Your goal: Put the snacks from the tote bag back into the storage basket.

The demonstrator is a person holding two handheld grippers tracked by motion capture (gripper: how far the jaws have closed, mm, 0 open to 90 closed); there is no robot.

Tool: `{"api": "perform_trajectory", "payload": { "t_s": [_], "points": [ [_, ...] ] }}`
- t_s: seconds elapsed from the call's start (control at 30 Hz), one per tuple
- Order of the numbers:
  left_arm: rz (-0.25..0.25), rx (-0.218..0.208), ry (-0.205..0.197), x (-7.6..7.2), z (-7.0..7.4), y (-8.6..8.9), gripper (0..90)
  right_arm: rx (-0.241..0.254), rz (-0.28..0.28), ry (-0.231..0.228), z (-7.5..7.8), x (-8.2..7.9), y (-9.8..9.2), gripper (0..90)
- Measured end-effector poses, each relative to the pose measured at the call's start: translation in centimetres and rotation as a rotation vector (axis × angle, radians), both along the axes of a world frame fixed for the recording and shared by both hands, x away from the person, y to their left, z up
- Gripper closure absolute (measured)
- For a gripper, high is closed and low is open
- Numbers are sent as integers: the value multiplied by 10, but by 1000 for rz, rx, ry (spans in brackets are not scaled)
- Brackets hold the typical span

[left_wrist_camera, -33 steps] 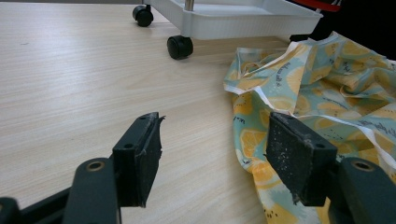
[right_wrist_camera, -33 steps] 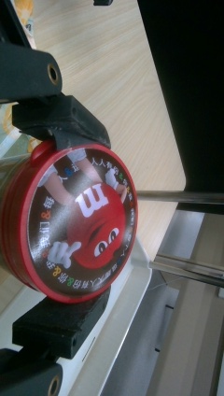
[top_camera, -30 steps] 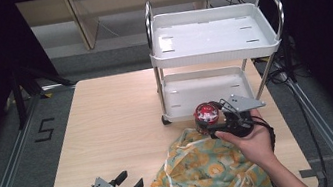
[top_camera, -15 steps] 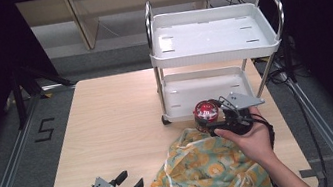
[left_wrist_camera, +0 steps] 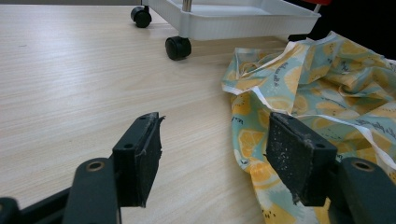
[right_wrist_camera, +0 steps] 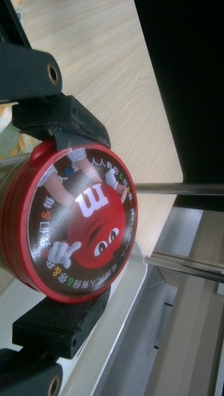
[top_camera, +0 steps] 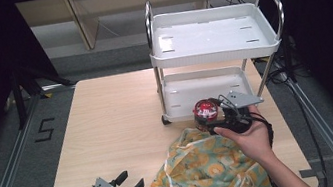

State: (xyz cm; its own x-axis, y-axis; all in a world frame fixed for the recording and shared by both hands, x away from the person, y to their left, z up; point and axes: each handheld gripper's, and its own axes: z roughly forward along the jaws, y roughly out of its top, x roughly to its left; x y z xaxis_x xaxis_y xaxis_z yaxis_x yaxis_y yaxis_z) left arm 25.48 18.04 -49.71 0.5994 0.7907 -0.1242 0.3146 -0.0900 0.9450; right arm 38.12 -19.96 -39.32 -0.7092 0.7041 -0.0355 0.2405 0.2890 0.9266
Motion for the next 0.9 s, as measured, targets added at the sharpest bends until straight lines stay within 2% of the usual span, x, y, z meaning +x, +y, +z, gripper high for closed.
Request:
{"api": "perform_trajectory", "payload": {
  "t_s": [0.03, 0.1, 0.13, 0.17, 0.2, 0.27, 0.3, 0.33, 0.43, 0.5, 0.67, 0.7, 0.8, 0.83, 0.9],
  "points": [
    [4, -3, 6, 0, 0, 0, 352, 0, -10, -23, 0, 1, 0, 268],
    [4, -4, 7, 0, 0, -1, 352, -3, -8, -14, 0, 1, -1, 268],
    [-10, 30, -15, 1, 0, 1, 352, 9, -7, -10, 0, 2, 0, 268],
    [6, 7, 4, 0, 0, -2, 352, 5, 3, -1, 1, 2, -1, 268],
    [17, 9, 22, -2, 1, -2, 352, 6, 0, -8, 1, 2, -1, 268],
    [-3, 15, -8, 0, 0, -1, 352, 0, 7, -21, 1, 4, -2, 268],
    [-3, 15, -8, 0, 0, -1, 352, 0, 7, -21, 1, 4, -2, 268],
    [0, 17, -7, 0, 1, -1, 352, 16, 3, 0, 0, 4, 0, 268],
    [2, 3, -9, 0, 0, -2, 352, -3, -10, -21, 0, 5, -1, 268],
    [0, 7, -16, 1, 0, -1, 352, -5, -2, -15, 0, 7, 0, 268],
    [0, 13, -14, 0, 1, -1, 352, -12, -10, -11, 1, 8, -1, 268],
    [1, 13, -13, 0, 1, -1, 352, 9, -22, -11, 0, 8, 1, 268],
    [1, 11, -13, 0, 1, -1, 352, -20, -11, -10, 1, 10, -1, 268],
    [23, 5, 12, -3, 2, -2, 352, -8, -7, 6, 1, 9, 0, 268],
    [16, 9, 3, -2, 2, -2, 352, -16, -11, 15, 1, 10, 1, 268]
  ]
}}
